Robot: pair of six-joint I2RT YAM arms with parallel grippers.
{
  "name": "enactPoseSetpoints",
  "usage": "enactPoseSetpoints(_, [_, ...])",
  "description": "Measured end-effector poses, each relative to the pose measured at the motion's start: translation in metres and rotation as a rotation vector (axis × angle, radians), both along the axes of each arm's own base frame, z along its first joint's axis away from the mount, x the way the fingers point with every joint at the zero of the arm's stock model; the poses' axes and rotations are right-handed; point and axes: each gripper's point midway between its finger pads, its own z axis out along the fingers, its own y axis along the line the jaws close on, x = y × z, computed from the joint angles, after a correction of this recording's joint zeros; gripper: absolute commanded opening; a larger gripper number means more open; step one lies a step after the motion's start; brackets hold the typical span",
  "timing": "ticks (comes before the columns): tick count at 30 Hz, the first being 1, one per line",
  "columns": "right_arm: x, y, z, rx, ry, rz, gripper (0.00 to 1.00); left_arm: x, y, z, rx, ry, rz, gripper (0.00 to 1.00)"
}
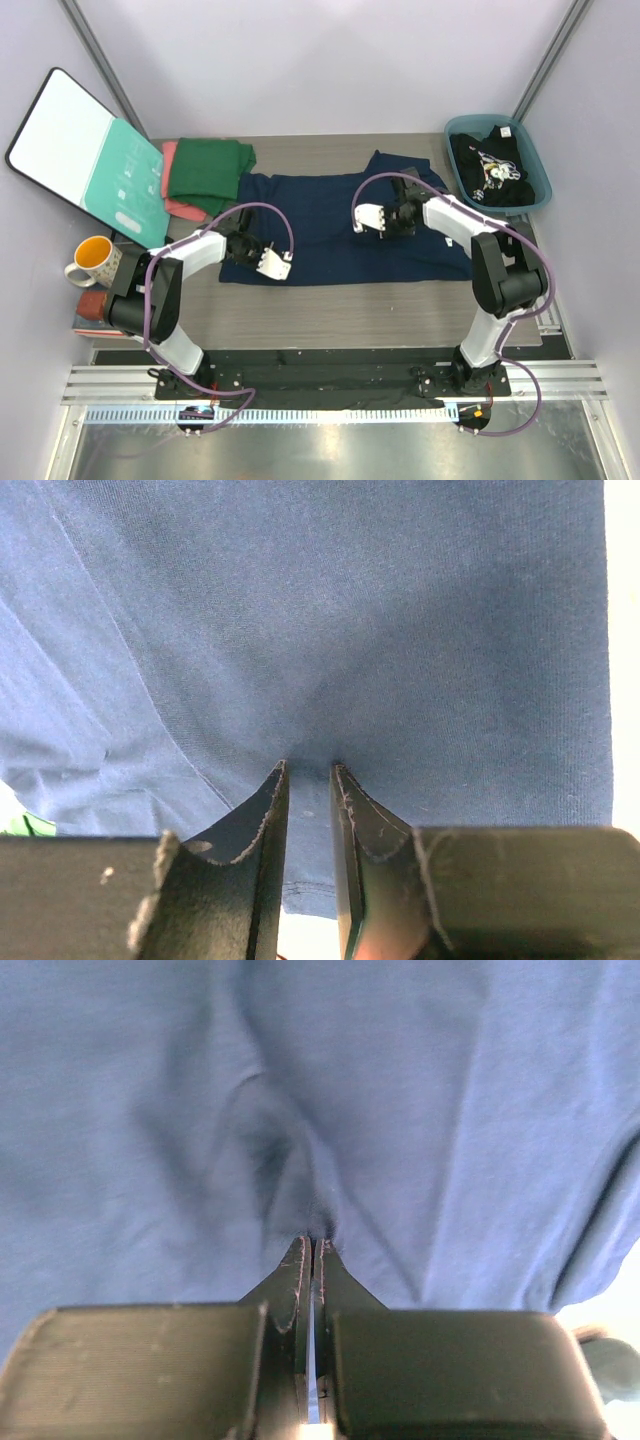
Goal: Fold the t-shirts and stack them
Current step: Fold the flattened tshirt in 1/3 of the way
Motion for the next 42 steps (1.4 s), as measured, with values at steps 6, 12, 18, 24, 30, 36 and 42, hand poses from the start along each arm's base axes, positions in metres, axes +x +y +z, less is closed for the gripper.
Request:
enactPoseSetpoints(6, [0.034, 0.009, 0.005, 0.004, -0.063, 0.006, 0.01, 0.001, 0.000, 0.000, 0.000, 0.001, 0.001, 0.23])
enactPoseSetpoints(12, [0.063, 0.018, 0.015, 0.022, -0.145, 0.012, 0.01, 0.003, -0.002, 0.000, -0.001, -0.001, 0.000, 0.23])
enactPoseSetpoints(18, [0.084, 0.028, 0.019, 0.036, -0.232, 0.013, 0.26, 0.008, -0.003, -0.001, -0.002, -0.002, -0.001, 0.23])
enactPoseSetpoints(24, [0.105, 0.041, 0.026, 0.049, -0.379, -0.005, 0.57, 0.016, -0.007, 0.000, -0.003, -0.007, -0.003, 0.23])
enactPoseSetpoints(30, [0.124, 0.038, 0.026, 0.027, -0.543, -0.115, 0.45, 0.021, -0.009, 0.000, -0.005, -0.011, -0.006, 0.22])
enactPoseSetpoints(36, [0.137, 0.004, 0.035, 0.022, -0.485, -0.360, 0.06, 0.022, -0.009, 0.000, -0.004, -0.011, -0.005, 0.20])
enactPoseSetpoints(42, [0.130, -0.054, 0.044, 0.052, -0.367, -0.582, 0.08, 0.019, -0.008, 0.001, 0.005, -0.003, -0.008, 0.30])
